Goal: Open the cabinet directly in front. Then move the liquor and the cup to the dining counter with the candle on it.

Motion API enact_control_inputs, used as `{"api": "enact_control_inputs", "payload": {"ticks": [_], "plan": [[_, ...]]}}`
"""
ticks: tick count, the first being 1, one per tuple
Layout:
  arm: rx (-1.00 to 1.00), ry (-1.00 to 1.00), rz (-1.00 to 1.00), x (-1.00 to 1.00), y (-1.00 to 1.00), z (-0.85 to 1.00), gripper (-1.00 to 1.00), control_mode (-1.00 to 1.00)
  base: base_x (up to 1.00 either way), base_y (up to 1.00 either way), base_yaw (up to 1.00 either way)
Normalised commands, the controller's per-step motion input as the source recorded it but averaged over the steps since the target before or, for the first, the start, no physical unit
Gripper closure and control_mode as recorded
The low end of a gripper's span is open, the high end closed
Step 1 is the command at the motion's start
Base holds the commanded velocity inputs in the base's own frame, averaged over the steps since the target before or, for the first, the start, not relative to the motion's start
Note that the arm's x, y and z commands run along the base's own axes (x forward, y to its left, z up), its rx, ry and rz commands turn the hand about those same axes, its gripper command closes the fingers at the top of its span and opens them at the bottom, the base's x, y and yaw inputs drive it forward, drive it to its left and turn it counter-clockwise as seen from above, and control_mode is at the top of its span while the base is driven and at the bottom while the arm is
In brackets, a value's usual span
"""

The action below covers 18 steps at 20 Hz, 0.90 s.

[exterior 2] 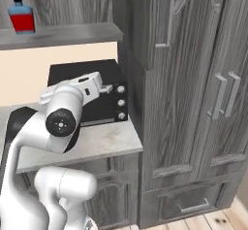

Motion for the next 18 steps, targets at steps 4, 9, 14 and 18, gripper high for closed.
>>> {"api": "enact_control_inputs", "payload": {"ticks": [4, 9, 14, 18], "plan": [[0.0, 0.0, 0.0, 0.0, 0.0, 0.0, -1.0, 1.0, 0.07, 0.57, 0.14], [0.0, 0.0, 0.0, 0.0, 0.0, 0.0, -1.0, 1.0, 0.0, 0.3, 0.3], [0.0, 0.0, 0.0, 0.0, 0.0, 0.0, -1.0, 1.0, 0.02, 0.11, 0.43], [0.0, 0.0, 0.0, 0.0, 0.0, 0.0, -1.0, 1.0, 0.2, 0.08, 0.46]]}}
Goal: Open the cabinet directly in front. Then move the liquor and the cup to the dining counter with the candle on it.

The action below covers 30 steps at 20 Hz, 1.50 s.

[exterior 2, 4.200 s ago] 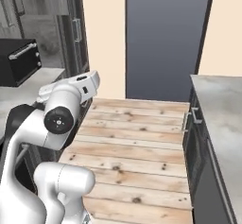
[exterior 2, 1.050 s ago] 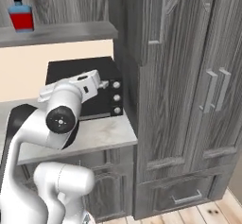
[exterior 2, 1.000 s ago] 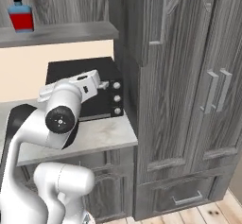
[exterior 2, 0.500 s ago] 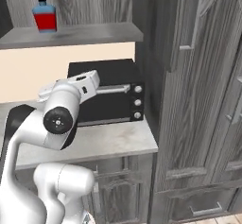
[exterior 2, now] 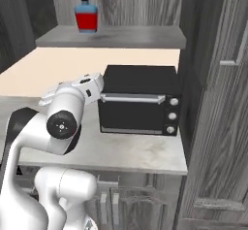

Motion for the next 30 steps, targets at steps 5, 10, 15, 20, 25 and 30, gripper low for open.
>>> {"api": "enact_control_inputs", "payload": {"ticks": [5, 10, 15, 20, 25, 30], "plan": [[0.0, 0.0, 0.0, 0.0, 0.0, 0.0, -1.0, 1.0, 0.28, 0.16, 0.39], [0.0, 0.0, 0.0, 0.0, 0.0, 0.0, -1.0, 1.0, 0.53, 0.05, 0.05], [0.0, 0.0, 0.0, 0.0, 0.0, 0.0, -1.0, 1.0, 0.72, 0.0, 0.0], [0.0, 0.0, 0.0, 0.0, 0.0, 0.0, -1.0, 1.0, 0.71, 0.03, 0.0], [0.0, 0.0, 0.0, 0.0, 0.0, 0.0, -1.0, 1.0, 0.33, 0.0, 0.0], [0.0, 0.0, 0.0, 0.0, 0.0, 0.0, -1.0, 1.0, 0.04, 0.0, 0.0]]}}
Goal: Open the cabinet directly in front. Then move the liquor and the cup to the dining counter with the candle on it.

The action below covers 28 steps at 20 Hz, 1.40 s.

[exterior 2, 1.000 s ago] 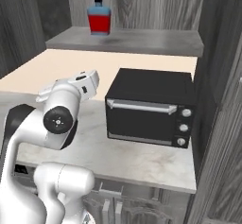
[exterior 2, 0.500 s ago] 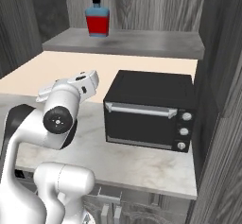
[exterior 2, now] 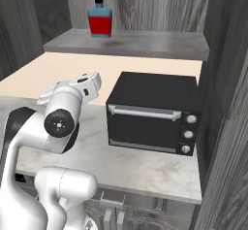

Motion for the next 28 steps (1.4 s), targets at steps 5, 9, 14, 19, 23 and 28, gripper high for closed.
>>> {"api": "enact_control_inputs", "payload": {"ticks": [5, 9, 14, 19, 23, 28], "plan": [[0.0, 0.0, 0.0, 0.0, 0.0, 0.0, -1.0, 1.0, 0.0, 0.0, 0.0], [0.0, 0.0, 0.0, 0.0, 0.0, 0.0, -1.0, -1.0, 0.0, 0.0, 0.0], [0.0, 0.0, 0.0, 0.0, 0.0, 0.02, -1.0, -1.0, 0.0, 0.0, 0.0], [0.0, 0.0, 0.0, -0.02, -0.06, 0.18, -1.0, -1.0, 0.0, 0.0, 0.0], [0.01, 0.02, 0.0, 0.0, -0.13, 0.35, -1.0, -1.0, 0.0, 0.0, 0.0], [0.01, 0.08, 0.0, 0.0, -0.04, 0.52, -1.0, -1.0, 0.0, 0.0, 0.0]]}}
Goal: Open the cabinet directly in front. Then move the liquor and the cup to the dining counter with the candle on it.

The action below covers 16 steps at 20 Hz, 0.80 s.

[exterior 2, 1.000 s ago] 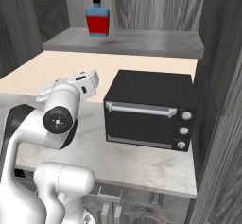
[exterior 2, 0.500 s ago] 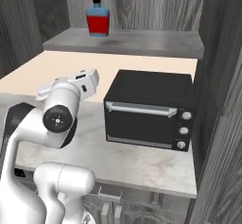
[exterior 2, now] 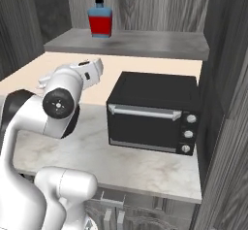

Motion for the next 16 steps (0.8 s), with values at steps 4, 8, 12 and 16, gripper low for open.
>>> {"api": "enact_control_inputs", "payload": {"ticks": [4, 8, 12, 16], "plan": [[0.01, 0.1, 0.0, 0.0, -0.04, 0.52, -1.0, -1.0, 0.0, 0.0, 0.0], [0.02, 0.09, 0.0, 0.0, 0.0, 0.46, -1.0, -1.0, 0.0, 0.0, 0.0], [0.07, 0.06, 0.0, 0.0, 0.0, 0.24, -1.0, -1.0, 0.0, 0.0, 0.0], [0.11, 0.04, -0.02, 0.0, 0.0, 0.07, -1.0, -1.0, 0.0, 0.0, 0.0]]}}
